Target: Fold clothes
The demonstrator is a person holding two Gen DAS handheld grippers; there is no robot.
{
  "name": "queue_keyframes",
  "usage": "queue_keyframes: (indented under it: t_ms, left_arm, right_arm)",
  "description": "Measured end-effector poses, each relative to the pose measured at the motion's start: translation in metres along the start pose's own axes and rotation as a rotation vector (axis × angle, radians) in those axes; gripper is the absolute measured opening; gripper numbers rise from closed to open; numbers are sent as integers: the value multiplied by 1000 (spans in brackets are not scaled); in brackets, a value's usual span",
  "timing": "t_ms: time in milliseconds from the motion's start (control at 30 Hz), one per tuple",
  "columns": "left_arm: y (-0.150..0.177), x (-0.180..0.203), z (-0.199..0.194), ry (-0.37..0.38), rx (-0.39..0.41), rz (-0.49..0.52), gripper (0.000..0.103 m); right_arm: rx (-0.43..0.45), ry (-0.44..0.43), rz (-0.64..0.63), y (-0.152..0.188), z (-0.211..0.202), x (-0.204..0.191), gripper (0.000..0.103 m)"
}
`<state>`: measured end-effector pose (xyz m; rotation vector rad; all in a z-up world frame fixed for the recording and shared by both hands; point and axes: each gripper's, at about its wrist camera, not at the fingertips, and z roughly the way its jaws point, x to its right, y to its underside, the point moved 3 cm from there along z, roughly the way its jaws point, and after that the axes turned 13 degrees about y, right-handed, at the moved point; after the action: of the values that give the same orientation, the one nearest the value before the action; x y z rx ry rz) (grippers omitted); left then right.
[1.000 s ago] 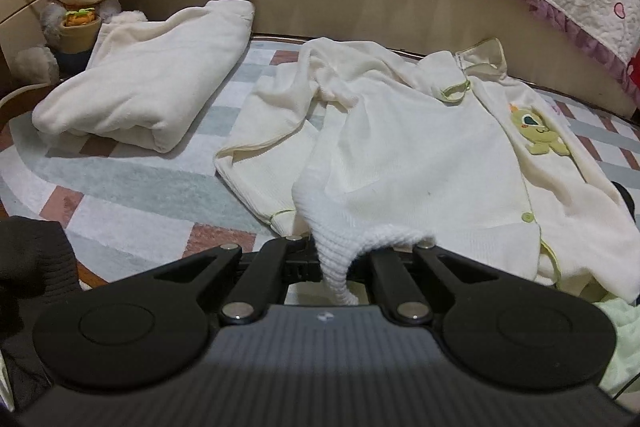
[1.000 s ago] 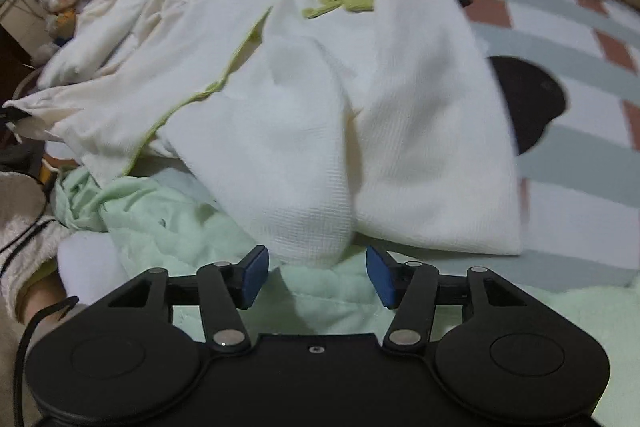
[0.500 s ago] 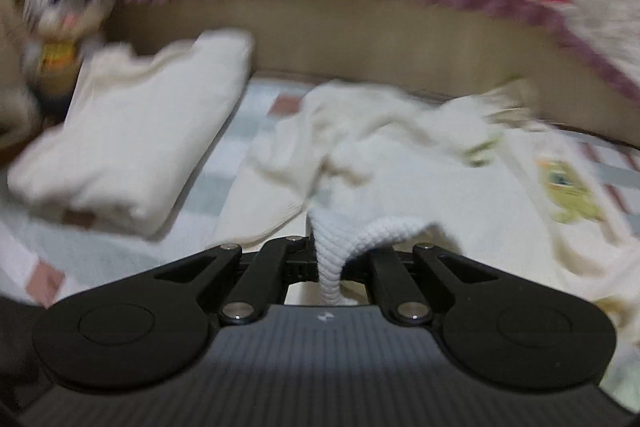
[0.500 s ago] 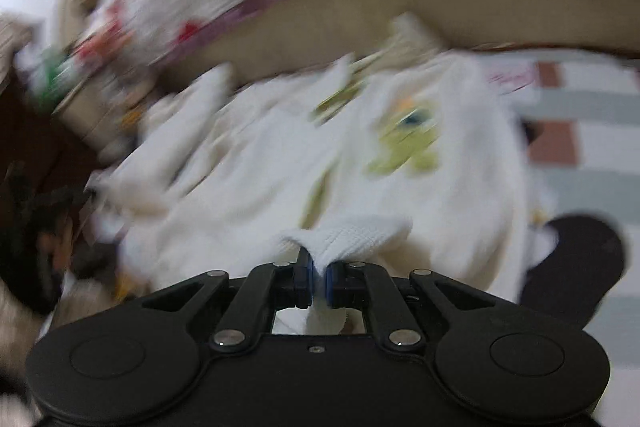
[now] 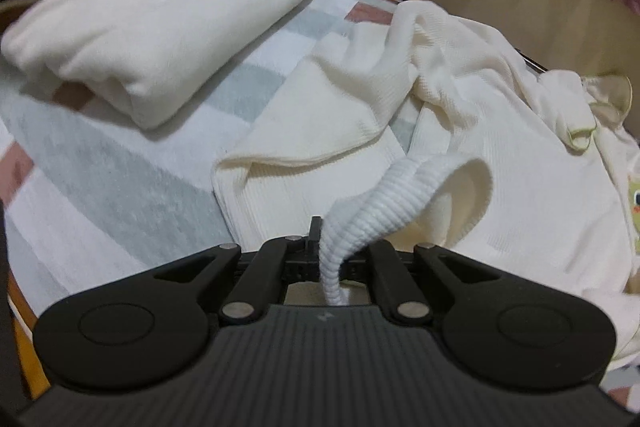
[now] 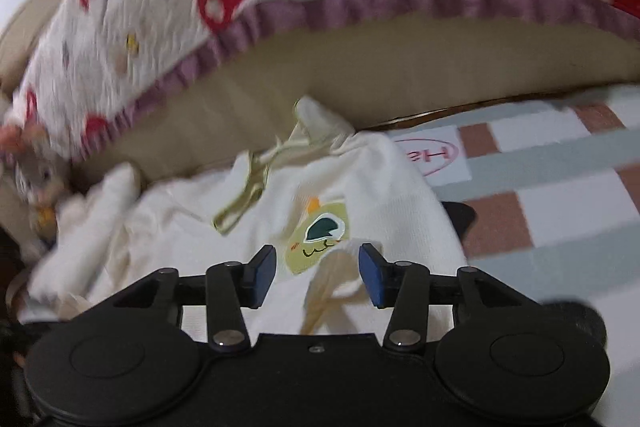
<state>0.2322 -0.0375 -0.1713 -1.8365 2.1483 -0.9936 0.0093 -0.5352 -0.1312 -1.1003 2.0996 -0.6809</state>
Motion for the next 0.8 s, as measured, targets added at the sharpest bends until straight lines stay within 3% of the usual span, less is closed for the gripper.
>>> queue_keyframes:
  t_ms: [100, 233, 300, 333, 367, 400, 433, 533, 633, 733, 800]
  left_arm:
    - [-1, -1, 3, 5, -8, -10, 3]
    - [0, 0, 4, 13, -12, -6, 3]
    - [0, 1, 3, 16, -13, -1, 3]
    - [0, 1, 3, 13, -11, 2, 3]
    - [0, 1, 2, 7, -7, 5, 3]
    - [0, 0, 1, 1, -3, 8, 3]
    - [0, -1, 0, -3, 0, 9, 3]
    - [0, -4, -2, -4, 2, -4, 3]
    - [0, -5, 1, -5, -6, -8, 3]
    - [0, -3, 2, -11, -9, 3, 3]
    - [0, -4, 3, -14, -10, 2, 4]
  right_arm:
    - [-30, -15, -136, 26, -18, -9, 53]
    - [-82, 157, -496, 75, -11, -35, 73]
    - [-100, 212, -615, 91, 1, -42, 68]
    - [-93, 249, -633, 93, 8, -42, 47]
    - [-82, 268, -575, 85, 9, -35, 9]
    - [-72, 278, -492, 74, 9, -26, 5]
    - [-62, 287, -409, 64, 9, -17, 5]
    - [18, 428, -375, 31, -7, 10, 5]
    - [99, 619, -445, -5, -23, 38, 5]
    - [183, 791, -396, -47, -41, 72, 5]
    - [205, 916, -358, -68, -48, 90, 11]
